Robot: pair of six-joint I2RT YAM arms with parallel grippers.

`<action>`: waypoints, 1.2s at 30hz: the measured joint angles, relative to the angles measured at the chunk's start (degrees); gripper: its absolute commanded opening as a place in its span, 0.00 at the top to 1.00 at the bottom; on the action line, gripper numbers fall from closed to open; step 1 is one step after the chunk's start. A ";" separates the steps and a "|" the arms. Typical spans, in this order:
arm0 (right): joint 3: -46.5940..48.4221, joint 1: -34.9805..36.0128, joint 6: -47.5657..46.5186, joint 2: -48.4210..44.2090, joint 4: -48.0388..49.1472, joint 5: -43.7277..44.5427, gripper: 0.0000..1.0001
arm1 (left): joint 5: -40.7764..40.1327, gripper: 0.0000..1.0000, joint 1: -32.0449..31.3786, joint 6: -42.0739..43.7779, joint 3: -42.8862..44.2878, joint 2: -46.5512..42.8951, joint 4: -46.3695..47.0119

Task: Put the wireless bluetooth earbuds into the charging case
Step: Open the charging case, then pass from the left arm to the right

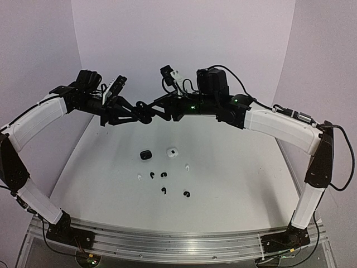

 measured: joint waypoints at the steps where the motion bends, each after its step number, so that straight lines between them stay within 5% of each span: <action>1: 0.00 -0.01 0.05 0.00 -0.01 -0.06 0.53 | -0.01 1.00 0.00 0.00 0.00 0.00 -0.01; 18: 0.13 -0.75 2.79 1.20 0.54 -0.95 0.57 | 0.87 1.00 0.58 -10.51 -1.14 0.00 3.23; 36: 2.60 -2.05 5.11 3.75 0.61 -5.40 0.47 | 1.49 1.00 0.87 -16.56 -1.20 0.50 3.88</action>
